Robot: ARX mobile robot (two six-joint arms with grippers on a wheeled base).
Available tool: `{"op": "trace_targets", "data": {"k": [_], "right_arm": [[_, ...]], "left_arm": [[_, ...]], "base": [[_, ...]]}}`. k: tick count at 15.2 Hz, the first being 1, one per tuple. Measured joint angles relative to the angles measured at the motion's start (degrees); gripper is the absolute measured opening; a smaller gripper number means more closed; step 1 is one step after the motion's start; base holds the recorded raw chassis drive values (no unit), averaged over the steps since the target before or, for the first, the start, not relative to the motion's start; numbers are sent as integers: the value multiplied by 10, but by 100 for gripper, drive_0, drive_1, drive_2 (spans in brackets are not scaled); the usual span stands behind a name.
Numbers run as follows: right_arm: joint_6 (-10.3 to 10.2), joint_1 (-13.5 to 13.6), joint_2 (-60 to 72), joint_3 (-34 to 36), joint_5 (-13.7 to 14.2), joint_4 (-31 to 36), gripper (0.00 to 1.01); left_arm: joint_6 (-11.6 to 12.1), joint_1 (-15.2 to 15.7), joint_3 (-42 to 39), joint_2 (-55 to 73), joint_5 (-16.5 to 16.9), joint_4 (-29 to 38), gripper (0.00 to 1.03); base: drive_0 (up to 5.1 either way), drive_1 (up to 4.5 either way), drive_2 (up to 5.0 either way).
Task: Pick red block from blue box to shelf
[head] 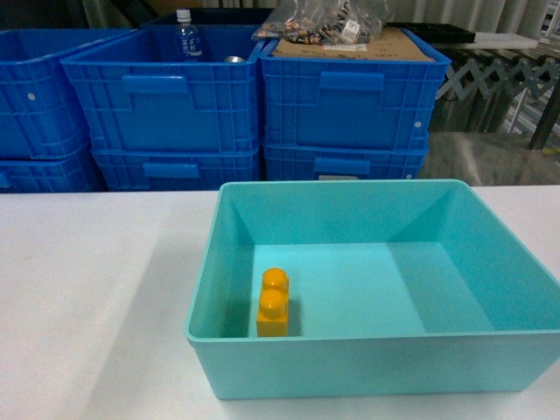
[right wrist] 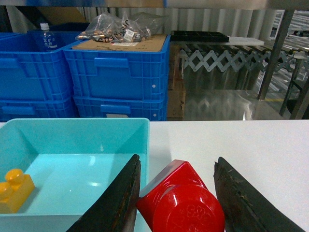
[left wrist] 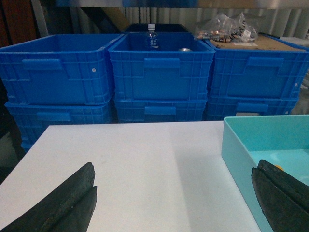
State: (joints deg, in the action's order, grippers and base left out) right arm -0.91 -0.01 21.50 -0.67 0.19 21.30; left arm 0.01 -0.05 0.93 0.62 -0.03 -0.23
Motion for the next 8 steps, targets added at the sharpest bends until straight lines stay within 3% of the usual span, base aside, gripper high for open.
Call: {"op": "trace_targets", "data": {"k": [7, 8], "right_arm": [[2, 0, -115, 0, 0, -113, 39], [3, 0, -150, 0, 0, -164, 39]], "left_arm": [[0, 0, 0, 0, 0, 0, 98], [0, 0, 0, 0, 0, 0, 98]], "base": [[0, 0, 0], [0, 0, 0]]}}
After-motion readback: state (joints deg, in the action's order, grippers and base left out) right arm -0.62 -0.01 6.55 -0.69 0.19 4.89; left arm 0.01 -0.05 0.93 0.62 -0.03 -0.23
